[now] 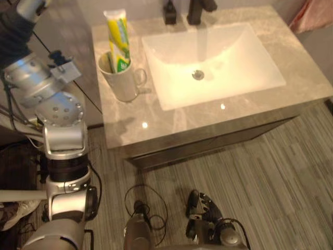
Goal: Organize washtable
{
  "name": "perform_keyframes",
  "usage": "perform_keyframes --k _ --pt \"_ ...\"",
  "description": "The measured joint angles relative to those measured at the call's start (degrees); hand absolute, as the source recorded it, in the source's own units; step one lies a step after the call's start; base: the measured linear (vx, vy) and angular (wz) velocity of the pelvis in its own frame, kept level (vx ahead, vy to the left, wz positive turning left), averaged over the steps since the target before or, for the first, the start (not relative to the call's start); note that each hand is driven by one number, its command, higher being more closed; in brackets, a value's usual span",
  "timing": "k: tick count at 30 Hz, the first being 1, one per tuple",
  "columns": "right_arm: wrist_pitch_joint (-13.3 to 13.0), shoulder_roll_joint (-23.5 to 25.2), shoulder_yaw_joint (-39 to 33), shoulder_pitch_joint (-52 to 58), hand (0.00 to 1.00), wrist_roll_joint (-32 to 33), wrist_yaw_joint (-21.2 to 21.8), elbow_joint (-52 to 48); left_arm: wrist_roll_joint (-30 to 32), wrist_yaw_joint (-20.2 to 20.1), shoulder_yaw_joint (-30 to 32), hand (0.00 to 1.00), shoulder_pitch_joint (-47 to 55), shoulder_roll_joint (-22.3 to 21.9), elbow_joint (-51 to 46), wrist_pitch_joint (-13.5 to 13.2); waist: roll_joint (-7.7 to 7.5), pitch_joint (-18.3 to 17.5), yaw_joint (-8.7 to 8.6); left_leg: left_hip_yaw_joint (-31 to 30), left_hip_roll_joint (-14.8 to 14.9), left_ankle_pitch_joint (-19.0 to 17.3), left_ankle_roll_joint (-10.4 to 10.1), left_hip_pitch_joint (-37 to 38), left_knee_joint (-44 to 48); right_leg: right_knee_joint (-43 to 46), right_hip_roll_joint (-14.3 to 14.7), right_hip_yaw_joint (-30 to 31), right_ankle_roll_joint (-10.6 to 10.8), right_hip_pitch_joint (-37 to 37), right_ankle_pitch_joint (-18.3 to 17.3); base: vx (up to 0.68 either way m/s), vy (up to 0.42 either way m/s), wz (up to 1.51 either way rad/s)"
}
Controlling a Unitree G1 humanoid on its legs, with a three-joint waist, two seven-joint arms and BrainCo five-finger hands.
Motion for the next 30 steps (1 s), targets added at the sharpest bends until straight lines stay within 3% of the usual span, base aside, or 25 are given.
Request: perform_keyframes --k 6,10,11,15,21,30 --pt "0.62 0.09 -1.54 -0.15 0.0 0.01 -0.09 3.56 -3.12 -0.56 6.68 0.0 16.18 -1.52 -6.86 -1.18 3.13 -3.89 1.28 -0.24 -1.1 0.34 0.08 4.78 -3.57 3.36 -1.49 -2.23 0.89 3.35 -3.68 0.07 0.036 0.18" --pt "1.27 0.64 -3.12 -0.2 0.0 -0.06 -0.01 6.15 -5.84 -3.52 10.51 0.0 26.62 -6.62 -10.76 -1.78 4.37 -6.35 1.97 -0.52 -2.12 0.33 0.1 8.24 -5.16 4.14 -2.54 -2.99 1.85 6.25 -5.2 0.1 0.045 0.14" --pt "1.41 1.06 -4.26 -0.11 0.0 -0.23 -0.06 6.93 -6.84 -5.32 10.85 0.0 30.19 -8.7 -11.61 -1.85 4.61 -6.89 2.75 -0.69 -2.53 0.32 0.11 9.51 -5.69 4.25 -2.86 -3.31 2.18 7.47 -5.61 0.11 0.056 0.17" --pt "2.27 2.1 -7.94 -0.32 0.0 -0.46 0.02 9.92 -10.53 -9.88 10.81 0.0 41.74 -16.71 -13.25 -1.94 4.9 -8.8 3.06 -2.46 -4.0 0.37 0.21 12.5 -7.1 4.19 -3.8 -4.98 3.17 10.98 -6.69 0.08 0.044 0.27" --pt "2.2 2.04 -11.9 -1.43 0.0 -0.43 0.26 15.28 -16.54 -16.82 4.02 0.0 50.17 -24.66 -12.36 -1.34 4.68 -9.74 3.9 -4.51 -5.22 0.38 0.31 14.73 -8.01 2.23 -3.66 -5.81 3.93 14.77 -6.51 0.01 0.002 0.12" --pt "2.22 1.83 -13.82 -2.71 0.0 -0.43 0.48 18.54 -26.65 -26.98 -2.79 0.0 57.46 -26.0 -11.11 -0.74 4.51 -9.62 4.21 -6.06 -6.21 0.71 0.79 15.71 -9.85 -1.14 -3.56 -6.81 4.14 16.94 -5.19 -0.02 -0.008 0.05"
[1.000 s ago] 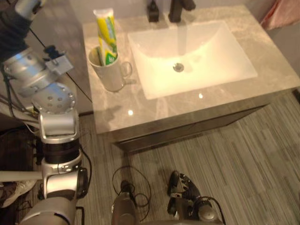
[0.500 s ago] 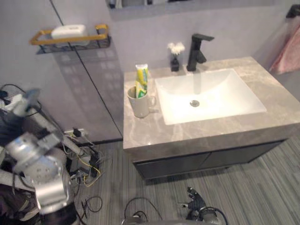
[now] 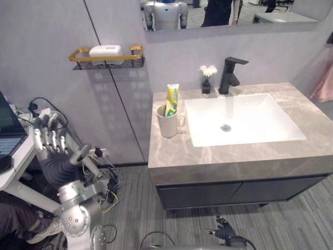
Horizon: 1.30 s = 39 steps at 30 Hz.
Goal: Organize washtable
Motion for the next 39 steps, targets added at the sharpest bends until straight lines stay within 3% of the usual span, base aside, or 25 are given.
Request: perform_keyframes --k 5,6,11,13,16,20,27,34,39 --pt "0.05 -0.62 0.14 -0.01 0.0 -0.01 0.22 0.12 -6.73 -6.19 -7.89 0.0 2.64 0.04 0.01 1.39 -0.04 0.02 0.01 -0.11 -0.03 0.2 0.21 -1.5 -0.03 -0.85 0.22 -0.16 0.21 -1.07 0.48 0.02 -0.005 0.01" --pt "0.04 -0.64 0.36 -0.07 0.0 -0.02 0.29 0.33 -7.85 -7.16 -9.79 1.0 2.75 0.06 0.04 1.99 -0.05 0.04 0.05 -0.14 -0.04 0.24 0.18 -1.5 -0.01 -0.92 0.26 -0.19 0.22 -1.1 0.51 0.07 -0.006 0.02" --pt "0.1 -1.09 1.5 -0.74 0.0 -0.09 0.39 1.14 -11.52 -11.32 -19.09 1.0 3.36 0.57 2.44 4.42 -0.34 0.19 -0.06 0.07 0.0 0.33 0.17 -0.97 -0.3 -1.06 0.42 -0.05 0.23 -1.25 0.54 0.06 0.001 -0.02" --pt "0.11 -1.31 2.88 -1.07 0.0 -0.08 0.35 1.15 -12.7 -12.77 -22.4 1.0 3.68 2.7 5.84 6.05 -0.38 0.25 -0.11 1.14 0.03 0.33 0.18 0.12 -1.17 -1.06 0.53 1.12 0.2 -1.31 0.53 0.03 0.006 -0.23" --pt "0.09 -1.47 4.19 -1.7 0.0 -0.06 0.35 1.1 -12.71 -13.85 -24.87 1.0 3.79 4.39 9.17 7.46 -0.41 0.28 -1.37 2.29 0.04 0.33 0.18 0.53 -1.82 -1.07 0.57 2.11 0.19 -1.93 0.53 -0.02 0.002 -0.2" --pt "0.14 -1.85 5.67 -1.96 0.0 -0.12 0.21 1.14 -12.56 -14.52 -26.85 1.0 1.89 5.91 11.83 8.71 -0.42 0.38 -1.55 2.58 0.16 0.33 0.17 0.53 -1.99 -1.09 0.75 2.51 0.17 -2.26 0.54 -0.02 -0.007 -0.06" --pt "0.48 -1.91 6.25 -2.27 0.0 -2.11 -0.01 0.95 -7.39 -12.08 -26.16 1.0 -1.46 6.08 16.51 10.45 -0.68 0.59 -2.04 3.66 0.13 0.33 0.17 0.86 -2.63 -1.11 0.77 3.35 0.11 -2.91 0.59 -0.01 -0.001 -0.08" --pt "1.5 -1.92 6.17 -2.25 0.0 -2.26 0.51 -0.75 -7.54 -12.26 -26.09 1.0 -3.85 7.09 18.42 12.16 -1.16 1.54 -3.21 5.32 0.07 0.28 0.14 1.99 -3.19 -1.14 0.79 4.55 0.07 -3.03 0.64 -0.01 0.003 -0.1" --pt "2.18 -1.96 6.06 -2.34 0.0 -2.25 0.73 -1.44 -7.8 -12.25 -25.94 1.0 -7.16 7.16 20.37 13.31 -0.63 1.97 -3.45 5.7 0.11 0.26 0.13 1.76 -3.23 -1.31 0.82 4.81 0.06 -3.58 0.68 -0.03 -0.004 -0.04"
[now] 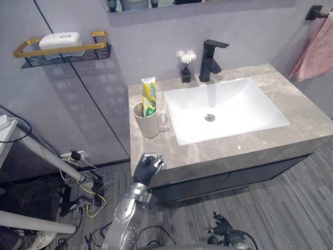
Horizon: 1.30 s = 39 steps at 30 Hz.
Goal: Organize washtable
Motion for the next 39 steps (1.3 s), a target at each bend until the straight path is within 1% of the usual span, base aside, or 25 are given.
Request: perform_keyframes --k 4,7,10,13,17,20,21,22,23,25,26,28,31,33,37,39 --pt "0.43 -0.14 -0.13 0.05 0.0 0.02 0.09 -1.62 -0.97 0.09 0.95 1.0 -3.17 0.01 1.31 1.0 0.55 0.36 -1.17 0.52 0.12 -0.03 -0.04 -0.22 -0.11 -0.04 0.17 0.82 -0.07 -0.57 0.12 -0.02 -0.003 -0.07" --pt "0.6 -0.12 -0.68 0.03 0.0 0.02 0.35 -1.91 -1.55 0.11 1.86 1.0 -5.59 0.02 2.51 1.17 0.61 0.49 -1.2 1.62 0.11 -0.05 -0.07 -0.3 -0.35 -0.05 0.23 1.48 -0.05 -1.49 0.38 -0.01 -0.002 -0.16" --pt "0.64 -0.17 -0.96 0.1 0.0 -0.01 0.93 -1.95 -2.05 0.18 2.11 1.0 -7.22 0.26 3.18 2.06 0.53 0.58 -1.39 1.73 0.11 -0.17 -0.19 -0.21 -0.34 -0.09 0.25 1.61 -0.04 -1.49 0.38 -0.01 -0.001 -0.03" --pt "0.72 -0.29 -1.0 0.1 0.0 -0.14 1.37 -1.98 -2.72 0.12 2.17 1.0 -8.27 0.59 4.24 2.07 0.51 0.62 -1.36 2.0 0.11 -0.26 -0.23 -0.2 -0.3 -0.1 0.25 2.11 -0.04 -1.63 0.39 -0.02 0.0 -0.04" --pt "0.9 -0.6 -1.05 0.09 0.0 -0.35 1.46 -2.13 -3.14 0.18 2.63 1.0 -9.8 1.78 4.79 2.68 0.52 0.66 -1.42 2.82 0.1 -0.29 -0.24 -0.33 -0.29 -0.11 0.28 2.78 -0.01 -2.31 0.62 -0.03 -0.005 -0.1" --pt "1.52 -0.65 -1.06 0.07 0.0 -1.07 1.55 -2.19 -2.93 0.37 2.99 1.0 -11.51 2.17 6.23 2.84 0.51 0.68 -1.86 2.79 0.09 -0.3 -0.24 -0.35 -0.23 -0.12 0.26 2.76 -0.01 -2.3 0.63 -0.03 -0.006 0.0" --pt "1.57 -0.71 -1.06 0.06 0.0 -1.14 1.71 -2.28 -2.39 0.7 3.82 1.0 -12.06 2.09 6.52 2.93 0.51 0.68 -2.27 2.79 0.1 -0.29 -0.24 -0.36 -0.22 -0.12 0.27 2.76 0.0 -2.31 0.63 -0.04 -0.009 -0.01" --pt "1.69 -0.8 -1.06 0.1 0.0 -1.14 1.95 -2.55 -1.49 1.53 4.87 1.0 -12.74 2.0 6.91 3.34 0.51 0.69 -2.72 2.81 0.11 -0.29 -0.24 -0.36 -0.21 -0.12 0.27 2.76 0.0 -2.32 0.64 -0.03 -0.008 -0.01" --pt "1.72 -0.87 -1.05 0.17 0.0 -1.13 2.08 -2.72 -0.22 1.95 5.3 1.0 -13.29 1.95 7.35 3.44 0.5 0.7 -2.83 2.82 0.12 -0.29 -0.24 -0.36 -0.21 -0.12 0.27 2.76 0.0 -2.33 0.64 -0.03 -0.008 -0.02" --pt "1.79 -1.09 -1.05 0.54 0.0 -1.12 2.32 -3.56 5.71 4.38 7.52 1.0 -14.89 1.04 7.7 4.02 0.4 1.13 -3.17 2.89 0.15 -0.29 -0.24 -0.34 -0.18 -0.12 0.28 2.78 -0.01 -2.34 0.69 -0.03 -0.008 -0.01" --pt "1.81 -1.1 -1.05 0.75 0.0 -1.09 2.33 -4.09 7.45 5.23 7.96 1.0 -15.21 0.69 7.69 4.05 0.33 1.38 -3.17 2.9 0.16 -0.29 -0.24 -0.34 -0.15 -0.12 0.28 2.77 -0.01 -2.33 0.72 -0.03 -0.008 -0.01" --pt "1.77 -1.04 -1.05 1.36 0.0 -1.05 2.31 -5.37 15.91 8.19 9.63 1.0 -15.81 -1.11 7.65 4.23 0.13 1.71 -3.19 2.94 0.2 -0.28 -0.24 -0.83 0.33 0.12 0.21 2.93 -0.03 -2.66 0.84 0.0 0.0 0.0" --pt "1.34 -1.05 -1.08 2.58 0.0 -1.04 2.18 -7.44 24.75 11.1 10.94 1.0 -15.88 -4.16 7.22 4.47 0.06 1.75 -2.84 3.03 0.17 -0.27 -0.23 -1.91 0.96 0.14 0.02 3.15 -0.05 -3.56 1.16 -0.01 -0.002 -0.01" --pt "1.23 -1.01 -1.08 3.25 0.0 -1.05 2.03 -8.47 27.02 12.28 11.35 1.0 -15.81 -5.49 7.22 4.61 0.0 1.78 -2.63 3.01 0.24 -0.27 -0.23 -2.05 1.73 0.15 -0.06 3.48 -0.07 -3.37 1.17 0.0 0.0 0.0" --pt "1.19 -1.0 -1.08 4.14 0.0 -1.06 1.87 -9.87 28.64 13.83 11.81 1.0 -15.43 -7.06 5.44 4.86 -0.01 1.79 -2.43 3.07 0.98 -0.46 -0.18 -2.24 2.22 0.15 -0.02 3.65 -0.39 -3.37 1.49 -0.07 -0.013 -0.01" --pt "1.16 -1.0 -1.08 4.75 0.0 -1.06 1.71 -10.82 28.94 13.9 12.83 1.0 -15.42 -8.0 4.34 4.86 -0.04 1.81 -2.28 3.08 1.17 -0.51 -0.19 -2.24 2.4 0.15 0.1 3.81 -0.62 -3.38 1.66 -0.07 -0.009 -0.04"
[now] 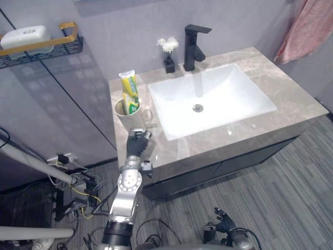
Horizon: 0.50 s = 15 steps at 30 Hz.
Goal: Organize washtable
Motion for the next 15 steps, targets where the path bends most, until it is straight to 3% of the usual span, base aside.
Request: perform_keyframes --k 15 --pt "0.03 -0.07 -0.02 1.66 0.0 -0.01 -0.42 -2.1 -1.14 1.36 1.28 1.0 0.05 -2.32 -2.05 0.0 -0.21 0.12 1.22 0.03 0.04 -0.02 -0.02 -0.62 0.95 0.0 -0.09 0.19 -0.12 -0.28 0.59 -0.04 -0.006 -0.01"
